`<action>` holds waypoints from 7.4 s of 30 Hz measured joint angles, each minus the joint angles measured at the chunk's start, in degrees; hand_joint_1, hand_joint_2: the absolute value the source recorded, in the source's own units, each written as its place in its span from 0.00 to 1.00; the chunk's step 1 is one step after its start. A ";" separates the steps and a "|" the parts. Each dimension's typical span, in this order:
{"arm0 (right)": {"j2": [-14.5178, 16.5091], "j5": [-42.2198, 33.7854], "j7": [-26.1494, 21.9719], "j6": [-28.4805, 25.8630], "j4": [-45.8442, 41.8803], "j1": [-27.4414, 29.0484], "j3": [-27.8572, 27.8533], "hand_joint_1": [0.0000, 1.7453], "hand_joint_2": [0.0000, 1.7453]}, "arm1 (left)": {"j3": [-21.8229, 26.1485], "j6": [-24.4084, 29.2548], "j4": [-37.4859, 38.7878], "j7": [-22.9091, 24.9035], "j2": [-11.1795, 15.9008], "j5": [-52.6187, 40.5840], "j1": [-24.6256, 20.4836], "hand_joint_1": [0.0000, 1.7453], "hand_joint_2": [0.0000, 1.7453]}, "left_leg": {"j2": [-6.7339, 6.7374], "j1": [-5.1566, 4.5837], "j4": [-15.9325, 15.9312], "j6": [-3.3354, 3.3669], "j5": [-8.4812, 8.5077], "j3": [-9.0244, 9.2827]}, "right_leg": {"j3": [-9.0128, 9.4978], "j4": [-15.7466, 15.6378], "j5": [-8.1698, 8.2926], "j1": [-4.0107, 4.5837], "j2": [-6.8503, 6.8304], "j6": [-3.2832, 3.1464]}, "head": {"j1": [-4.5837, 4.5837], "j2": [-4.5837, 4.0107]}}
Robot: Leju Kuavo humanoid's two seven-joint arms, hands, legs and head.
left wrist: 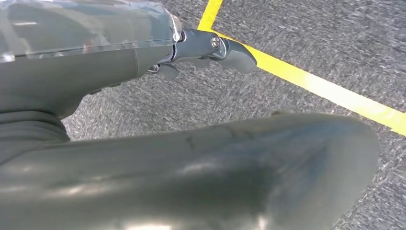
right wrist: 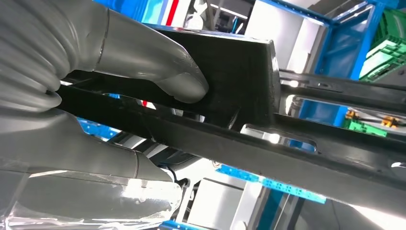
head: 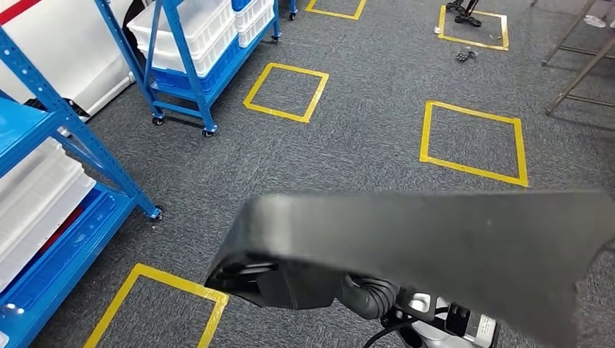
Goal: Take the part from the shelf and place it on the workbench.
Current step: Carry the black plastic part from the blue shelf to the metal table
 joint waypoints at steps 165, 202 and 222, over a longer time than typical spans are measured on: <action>3.49 -1.51 1.81 -3.77 2.01 1.27 1.48 1.00 1.00 | 4.72 -1.96 0.00 -1.62 -2.52 -5.22 -0.58 0.00 0.00 | -2.70 0.66 12.09 -2.16 -6.25 -5.50 | 1.26 -2.21 0.23 -0.66 3.11 -0.86 | -0.32 0.01; 3.44 -0.56 1.61 -5.47 1.73 2.09 1.50 1.00 1.00 | 5.01 -2.12 0.00 -1.49 -2.29 -7.74 -0.86 0.00 0.00 | -7.40 0.78 0.64 -1.18 -0.14 -1.02 | 0.69 -1.02 -0.21 -0.82 7.73 0.26 | -0.10 0.01; 2.55 2.39 0.01 -6.93 -0.25 2.68 0.73 1.00 1.00 | 5.09 -2.74 0.00 -1.50 -2.10 -8.09 -1.22 0.00 0.00 | -0.91 0.84 3.28 -2.08 -3.94 -0.20 | 0.48 -2.16 0.89 -1.16 0.77 -0.09 | -0.01 0.01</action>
